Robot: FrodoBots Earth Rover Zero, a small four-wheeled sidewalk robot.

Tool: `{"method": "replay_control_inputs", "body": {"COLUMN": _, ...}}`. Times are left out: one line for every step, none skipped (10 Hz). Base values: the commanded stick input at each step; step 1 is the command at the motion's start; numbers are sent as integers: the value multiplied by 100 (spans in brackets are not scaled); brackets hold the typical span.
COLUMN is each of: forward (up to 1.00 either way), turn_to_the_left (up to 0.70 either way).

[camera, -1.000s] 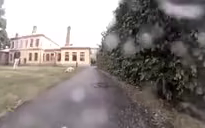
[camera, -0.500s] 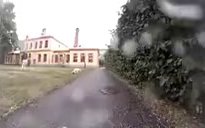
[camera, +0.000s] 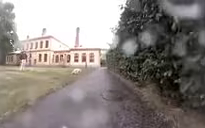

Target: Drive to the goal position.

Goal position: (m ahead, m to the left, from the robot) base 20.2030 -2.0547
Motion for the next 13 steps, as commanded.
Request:
{"method": "replay_control_inputs", "body": {"forward": 85, "turn_to_the_left": 0}}
{"method": "replay_control_inputs", "body": {"forward": 85, "turn_to_the_left": 0}}
{"method": "replay_control_inputs", "body": {"forward": 85, "turn_to_the_left": 0}}
{"method": "replay_control_inputs", "body": {"forward": 85, "turn_to_the_left": 0}}
{"method": "replay_control_inputs", "body": {"forward": 85, "turn_to_the_left": 0}}
{"method": "replay_control_inputs", "body": {"forward": 85, "turn_to_the_left": 0}}
{"method": "replay_control_inputs", "body": {"forward": 85, "turn_to_the_left": 0}}
{"method": "replay_control_inputs", "body": {"forward": 85, "turn_to_the_left": 0}}
{"method": "replay_control_inputs", "body": {"forward": 85, "turn_to_the_left": 0}}
{"method": "replay_control_inputs", "body": {"forward": 85, "turn_to_the_left": 0}}
{"method": "replay_control_inputs", "body": {"forward": 85, "turn_to_the_left": 0}}
{"method": "replay_control_inputs", "body": {"forward": 85, "turn_to_the_left": 0}}
{"method": "replay_control_inputs", "body": {"forward": 85, "turn_to_the_left": 0}}
